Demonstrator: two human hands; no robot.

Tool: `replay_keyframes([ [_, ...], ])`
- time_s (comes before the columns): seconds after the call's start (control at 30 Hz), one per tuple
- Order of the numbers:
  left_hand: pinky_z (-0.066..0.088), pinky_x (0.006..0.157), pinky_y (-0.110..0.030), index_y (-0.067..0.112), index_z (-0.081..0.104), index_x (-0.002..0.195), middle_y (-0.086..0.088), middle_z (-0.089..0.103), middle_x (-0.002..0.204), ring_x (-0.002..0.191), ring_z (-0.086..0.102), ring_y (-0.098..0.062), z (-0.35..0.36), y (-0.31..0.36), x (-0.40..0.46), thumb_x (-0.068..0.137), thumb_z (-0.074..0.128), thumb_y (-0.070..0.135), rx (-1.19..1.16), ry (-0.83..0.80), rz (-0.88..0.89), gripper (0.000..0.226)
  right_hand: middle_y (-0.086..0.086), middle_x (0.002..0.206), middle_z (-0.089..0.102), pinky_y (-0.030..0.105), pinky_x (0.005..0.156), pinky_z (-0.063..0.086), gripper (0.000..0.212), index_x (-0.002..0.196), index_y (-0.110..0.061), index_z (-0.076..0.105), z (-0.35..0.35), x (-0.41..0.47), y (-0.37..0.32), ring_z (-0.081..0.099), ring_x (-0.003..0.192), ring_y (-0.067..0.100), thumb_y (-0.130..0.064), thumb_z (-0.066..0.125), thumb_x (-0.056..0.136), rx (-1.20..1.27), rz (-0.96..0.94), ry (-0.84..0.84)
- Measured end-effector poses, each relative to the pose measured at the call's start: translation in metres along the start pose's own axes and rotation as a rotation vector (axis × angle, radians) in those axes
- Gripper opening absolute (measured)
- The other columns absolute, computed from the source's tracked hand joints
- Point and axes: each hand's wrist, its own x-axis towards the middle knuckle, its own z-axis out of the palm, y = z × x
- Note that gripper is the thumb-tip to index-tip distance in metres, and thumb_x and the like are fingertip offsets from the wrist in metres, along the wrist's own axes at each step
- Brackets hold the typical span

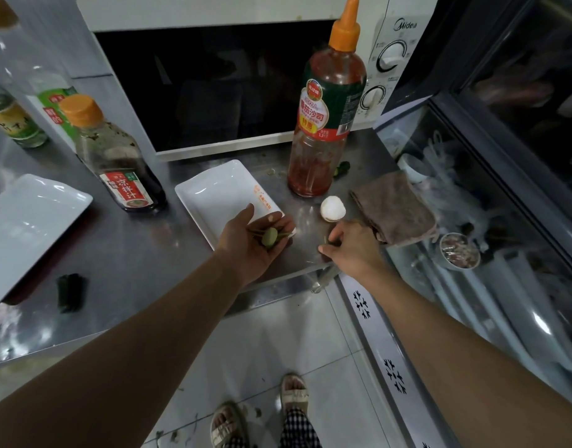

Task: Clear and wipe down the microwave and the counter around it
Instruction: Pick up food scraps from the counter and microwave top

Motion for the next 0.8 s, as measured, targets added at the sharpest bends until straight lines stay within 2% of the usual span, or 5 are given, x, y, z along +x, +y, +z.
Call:
replay_keyframes([
  [0.23,0.047,0.091,-0.034,-0.001,0.061,0.092,-0.017,0.068,0.098,0.094,0.063,-0.025,-0.006,0.003,0.001,0.097,0.040,0.038,0.002,0.024,0.006,0.045,0.011,0.094,0.069,0.038,0.080,0.054,0.006,0.081,-0.009,0.072,0.007,0.002,-0.002,0.065,0.088,0.024,-0.014,0.070,0.080,-0.006,0.031,-0.023],
  [0.43,0.049,0.086,-0.033,0.001,0.059,0.087,-0.015,0.064,0.097,0.092,0.062,-0.023,-0.004,0.004,0.002,0.097,0.038,0.039,-0.011,0.000,0.000,0.045,0.009,0.095,0.068,0.032,0.077,0.053,0.010,0.079,-0.011,0.067,0.006,0.002,-0.001,0.063,0.087,0.021,-0.010,0.061,0.086,-0.003,0.043,-0.013],
  [0.53,0.045,0.091,-0.031,0.002,0.059,0.084,-0.013,0.062,0.095,0.090,0.060,-0.022,-0.002,0.004,0.003,0.097,0.037,0.040,-0.008,-0.018,0.000,0.046,0.008,0.090,0.067,0.029,0.072,0.048,0.016,0.073,-0.015,0.063,0.000,0.001,-0.002,0.062,0.084,0.023,-0.005,0.061,0.085,0.055,0.021,0.029],
  [0.67,0.041,0.099,-0.032,0.004,0.057,0.083,-0.011,0.062,0.089,0.085,0.062,-0.020,0.004,0.004,0.005,0.097,0.036,0.040,-0.004,-0.040,0.001,0.044,0.005,0.092,0.067,0.029,0.071,0.049,0.013,0.077,-0.014,0.068,-0.017,0.004,-0.012,0.062,0.083,0.019,-0.003,0.064,0.084,0.139,-0.041,0.093],
  [0.8,0.046,0.084,-0.028,0.006,0.055,0.081,-0.010,0.064,0.086,0.085,0.064,-0.020,0.013,0.007,0.004,0.098,0.034,0.041,0.013,-0.059,0.010,0.044,0.003,0.091,0.064,0.018,0.066,0.044,0.013,0.075,-0.017,0.065,-0.037,0.010,-0.033,0.059,0.078,0.013,-0.007,0.064,0.085,0.177,-0.165,0.124],
])
